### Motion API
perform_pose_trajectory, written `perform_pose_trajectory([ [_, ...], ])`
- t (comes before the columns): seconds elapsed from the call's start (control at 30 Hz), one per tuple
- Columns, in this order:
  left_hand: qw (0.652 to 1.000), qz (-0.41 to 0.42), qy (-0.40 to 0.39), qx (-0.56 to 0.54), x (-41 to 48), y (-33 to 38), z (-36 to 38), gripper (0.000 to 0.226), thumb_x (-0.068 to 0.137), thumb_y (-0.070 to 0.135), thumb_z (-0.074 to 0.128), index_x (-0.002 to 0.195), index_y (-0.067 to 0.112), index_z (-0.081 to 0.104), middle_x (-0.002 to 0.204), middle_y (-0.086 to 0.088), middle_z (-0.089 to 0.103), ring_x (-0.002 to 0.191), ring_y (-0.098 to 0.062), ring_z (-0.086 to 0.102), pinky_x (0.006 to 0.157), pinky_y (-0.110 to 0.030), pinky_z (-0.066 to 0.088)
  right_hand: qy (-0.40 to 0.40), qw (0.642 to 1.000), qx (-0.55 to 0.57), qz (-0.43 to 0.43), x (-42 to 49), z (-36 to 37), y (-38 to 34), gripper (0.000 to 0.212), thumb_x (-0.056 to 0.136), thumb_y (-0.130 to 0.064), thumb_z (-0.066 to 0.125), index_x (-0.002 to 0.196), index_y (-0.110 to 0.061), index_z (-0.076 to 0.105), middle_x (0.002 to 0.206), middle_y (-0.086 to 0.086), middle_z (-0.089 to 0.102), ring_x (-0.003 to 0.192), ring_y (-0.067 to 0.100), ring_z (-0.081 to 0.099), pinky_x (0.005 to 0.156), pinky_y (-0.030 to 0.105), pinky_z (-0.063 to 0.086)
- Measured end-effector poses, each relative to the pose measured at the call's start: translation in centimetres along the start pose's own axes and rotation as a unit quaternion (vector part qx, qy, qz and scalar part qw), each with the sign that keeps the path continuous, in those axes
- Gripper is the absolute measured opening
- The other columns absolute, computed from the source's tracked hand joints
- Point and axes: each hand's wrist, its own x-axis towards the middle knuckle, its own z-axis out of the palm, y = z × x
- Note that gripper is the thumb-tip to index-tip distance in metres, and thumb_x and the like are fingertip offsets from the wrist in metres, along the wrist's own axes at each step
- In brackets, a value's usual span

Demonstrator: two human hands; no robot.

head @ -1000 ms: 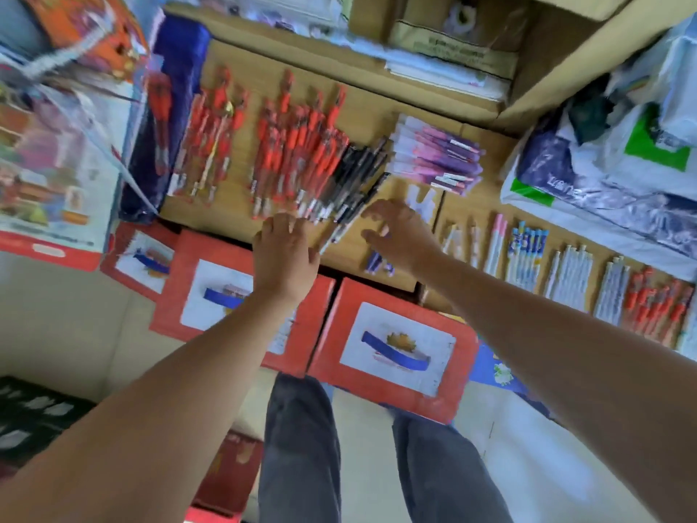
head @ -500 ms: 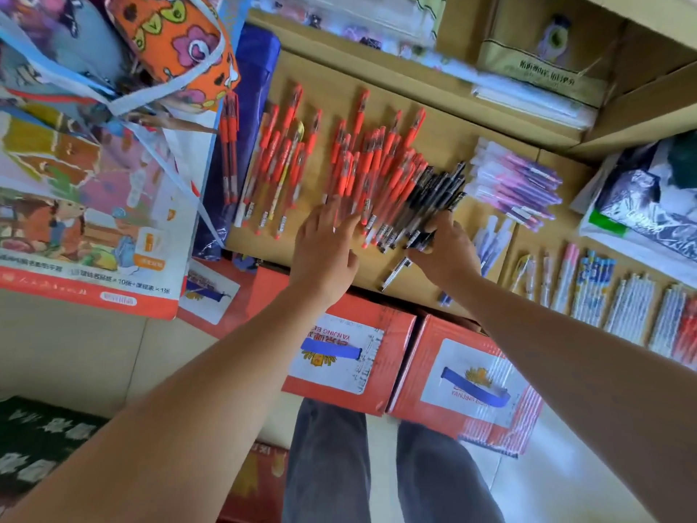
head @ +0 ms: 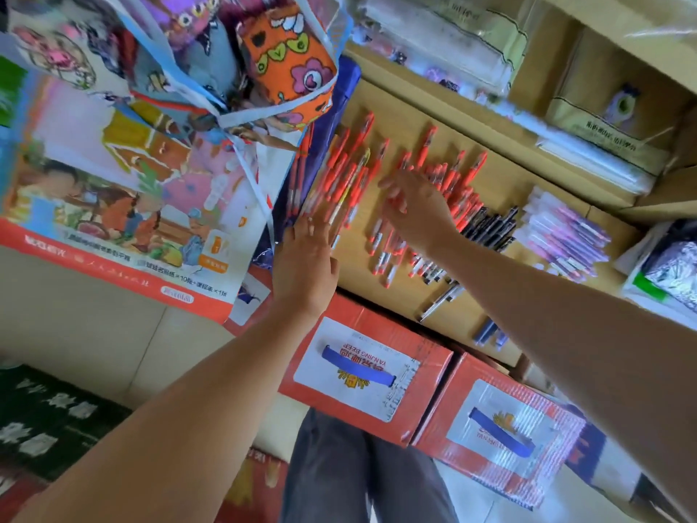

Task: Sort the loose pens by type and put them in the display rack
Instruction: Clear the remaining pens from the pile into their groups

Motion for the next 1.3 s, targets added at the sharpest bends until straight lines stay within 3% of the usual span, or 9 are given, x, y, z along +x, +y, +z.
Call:
perform_pose_trajectory([
  [0.1, 1.000, 0.008, -0.017, -0.014, 0.0, -0.7, 0.3, 0.060, 0.089, 0.015, 0.052, 0.145, 0.018, 0.031, 0.139, -0.014, 0.039, 0.121, -0.030, 0.044, 0.090, -0.040, 0.048, 0.007, 0.999, -0.014, 0.032, 2.6, 0.6, -1.1, 0.042, 0.092, -0.017, 0.056, 0.134, -0.017, 0.050, 0.106, 0.004, 0.056, 0.080, 0.013, 0.055, 0.076, 0.029, 0.048],
  [0.27, 0.998, 0.007, -0.015, -0.053, 0.0, -1.4, 0.5, 0.051, 0.089, 0.012, 0.052, 0.137, 0.021, 0.042, 0.137, -0.010, 0.040, 0.120, -0.026, 0.046, 0.087, -0.040, 0.051, -0.011, 0.993, -0.098, 0.069, 5.5, 1.5, -1.4, 0.056, 0.091, -0.038, 0.059, 0.141, -0.020, 0.040, 0.126, 0.013, 0.048, 0.102, 0.032, 0.057, 0.072, 0.031, 0.043],
  [0.47, 0.998, -0.006, -0.011, -0.068, 0.2, -1.5, 0.2, 0.044, 0.091, 0.014, 0.051, 0.135, 0.023, 0.048, 0.139, -0.010, 0.041, 0.124, -0.027, 0.045, 0.089, -0.044, 0.052, 0.014, 0.990, -0.115, 0.084, 6.3, 2.2, -2.1, 0.058, 0.083, -0.040, 0.070, 0.133, -0.020, 0.048, 0.124, 0.009, 0.046, 0.094, 0.028, 0.058, 0.071, 0.034, 0.048],
  [0.6, 0.998, -0.009, -0.012, -0.059, 0.3, -1.5, 0.1, 0.038, 0.092, 0.018, 0.052, 0.130, 0.023, 0.054, 0.138, -0.008, 0.042, 0.123, -0.024, 0.046, 0.088, -0.042, 0.052, 0.015, 0.995, -0.068, 0.070, 6.8, 1.7, -1.9, 0.043, 0.081, -0.044, 0.069, 0.113, -0.019, 0.056, 0.115, 0.007, 0.048, 0.079, 0.024, 0.055, 0.068, 0.033, 0.049],
  [0.73, 0.998, -0.025, -0.006, -0.058, 0.2, -1.3, 0.3, 0.037, 0.092, 0.022, 0.053, 0.128, 0.021, 0.056, 0.136, -0.007, 0.044, 0.121, -0.023, 0.047, 0.085, -0.040, 0.053, -0.014, 0.998, -0.052, 0.026, 6.7, 1.9, -2.0, 0.031, 0.082, -0.039, 0.069, 0.102, -0.017, 0.057, 0.101, 0.004, 0.054, 0.082, 0.021, 0.055, 0.069, 0.034, 0.048],
  [0.87, 0.995, -0.048, 0.020, -0.082, 0.6, -0.5, 0.6, 0.023, 0.092, 0.028, 0.056, 0.111, 0.016, 0.063, 0.124, -0.010, 0.049, 0.110, -0.025, 0.052, 0.079, -0.038, 0.055, -0.003, 0.996, 0.079, 0.050, 6.8, 1.7, -2.0, 0.005, 0.085, -0.019, 0.060, 0.083, -0.015, 0.060, 0.070, -0.006, 0.055, 0.070, 0.017, 0.056, 0.062, 0.028, 0.044],
  [1.03, 0.989, -0.042, 0.015, -0.138, 1.3, 0.6, 0.4, 0.029, 0.098, 0.031, 0.048, 0.104, 0.006, 0.060, 0.106, -0.011, 0.062, 0.097, -0.025, 0.061, 0.084, -0.037, 0.051, -0.062, 0.951, 0.261, 0.156, 6.6, 0.0, -2.4, 0.010, 0.091, -0.011, 0.057, 0.081, -0.012, 0.055, 0.067, 0.002, 0.057, 0.044, 0.006, 0.055, 0.045, 0.024, 0.043],
  [1.17, 0.985, -0.084, -0.010, -0.149, 1.2, 1.0, -0.5, 0.034, 0.104, 0.029, 0.032, 0.103, 0.005, 0.057, 0.061, 0.006, 0.049, 0.058, -0.016, 0.050, 0.057, -0.030, 0.035, -0.059, 0.973, 0.203, 0.093, 7.4, 0.4, -3.0, 0.011, 0.089, -0.013, 0.059, 0.080, -0.020, 0.056, 0.068, 0.000, 0.057, 0.056, 0.016, 0.056, 0.055, 0.028, 0.045],
  [1.3, 0.980, -0.115, -0.012, -0.160, 0.4, 0.5, -1.1, 0.031, 0.104, 0.029, 0.031, 0.099, 0.006, 0.051, 0.064, 0.003, 0.045, 0.075, -0.030, 0.059, 0.059, -0.031, 0.029, -0.025, 0.995, 0.083, -0.057, 8.1, 2.2, -4.0, 0.018, 0.085, -0.011, 0.057, 0.100, -0.015, 0.067, 0.081, 0.004, 0.060, 0.074, 0.019, 0.058, 0.072, 0.029, 0.047],
])
